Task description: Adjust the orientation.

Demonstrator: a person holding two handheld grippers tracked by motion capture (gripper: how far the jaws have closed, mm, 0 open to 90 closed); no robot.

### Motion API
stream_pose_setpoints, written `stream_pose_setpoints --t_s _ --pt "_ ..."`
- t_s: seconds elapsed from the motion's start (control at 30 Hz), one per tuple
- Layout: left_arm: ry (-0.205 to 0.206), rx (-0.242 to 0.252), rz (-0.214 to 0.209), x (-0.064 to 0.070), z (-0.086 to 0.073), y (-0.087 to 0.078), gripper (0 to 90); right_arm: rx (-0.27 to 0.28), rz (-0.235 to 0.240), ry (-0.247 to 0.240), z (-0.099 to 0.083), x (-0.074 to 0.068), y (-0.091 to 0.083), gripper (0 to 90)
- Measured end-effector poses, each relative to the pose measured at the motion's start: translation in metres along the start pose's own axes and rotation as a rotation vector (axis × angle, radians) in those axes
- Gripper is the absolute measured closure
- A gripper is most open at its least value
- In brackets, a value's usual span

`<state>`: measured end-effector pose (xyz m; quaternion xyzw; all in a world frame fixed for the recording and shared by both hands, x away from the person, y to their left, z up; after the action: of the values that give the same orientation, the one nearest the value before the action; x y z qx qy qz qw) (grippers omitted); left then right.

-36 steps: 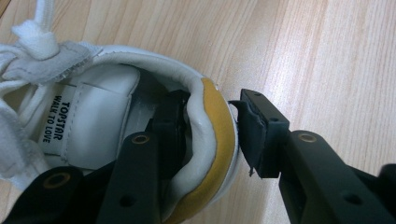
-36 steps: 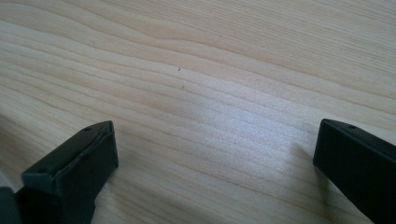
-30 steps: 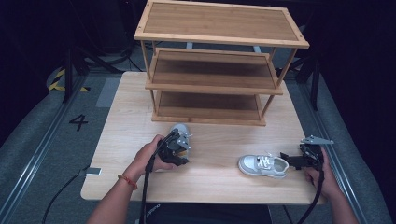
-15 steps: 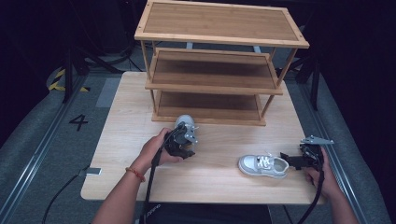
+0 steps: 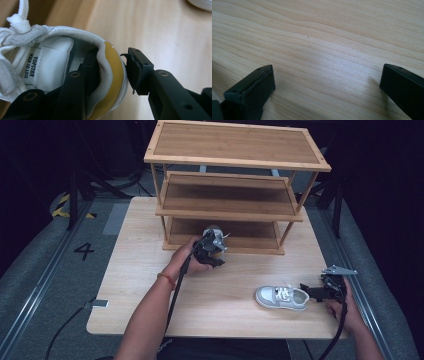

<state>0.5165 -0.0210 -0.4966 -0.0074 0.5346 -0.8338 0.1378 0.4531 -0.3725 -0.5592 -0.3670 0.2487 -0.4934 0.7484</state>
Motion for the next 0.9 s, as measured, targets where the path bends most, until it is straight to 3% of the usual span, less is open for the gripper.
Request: stream_pose_setpoints --t_s 0.17,0.3,0.37,0.4,0.47,0.5,0.63,0.67,0.77,0.9 --pt "0.016 -0.015 0.013 -0.024 0.012 0.008 62.6 0.001 0.001 -0.006 0.0 0.0 0.0 0.2" --pt "0.004 -0.009 0.001 -0.038 0.018 0.014 62.0 0.001 0.001 -0.008 -0.001 0.0 0.0 0.2" --pt "0.011 -0.015 0.03 -0.043 0.019 0.019 60.9 0.001 0.001 -0.008 -0.001 0.0 0.0 0.2" --pt "-0.014 -0.013 0.018 -0.041 0.019 0.022 59.4 0.001 0.001 -0.008 -0.001 0.0 0.0 0.2" --pt "-0.021 -0.014 0.007 -0.041 0.018 0.026 57.2 0.001 0.002 -0.007 -0.001 0.0 0.0 0.2" --pt "-0.019 -0.003 0.024 -0.041 0.018 0.027 60.9 0.001 0.002 -0.009 -0.001 0.0 0.0 0.2" --pt "-0.023 0.007 0.067 -0.042 0.017 0.026 57.9 0.0 0.004 -0.01 -0.001 0.0 0.0 0.2" --pt "-0.031 0.012 0.073 -0.041 0.017 0.025 51.0 0.001 0.004 -0.011 -0.001 0.0 0.0 0.2" --pt "-0.043 0.023 0.105 -0.037 0.014 0.021 45.5 0.0 0.004 -0.011 -0.001 0.0 0.0 0.2" --pt "-0.119 0.089 0.145 -0.036 0.007 0.003 32.9 0.0 0.004 -0.011 -0.001 0.0 0.0 0.2"
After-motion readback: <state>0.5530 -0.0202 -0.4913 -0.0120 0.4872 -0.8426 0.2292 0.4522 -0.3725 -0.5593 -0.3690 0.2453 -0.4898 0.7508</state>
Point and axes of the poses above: each handheld gripper's, and its own axes: y roughly forward along the jaws, z roughly out of its top, x roughly to its right, the point moved 10 cm from there along y, roughly forward along the jaws, and after that the axes turned 8 degrees about -x, right-handed, at the moved point
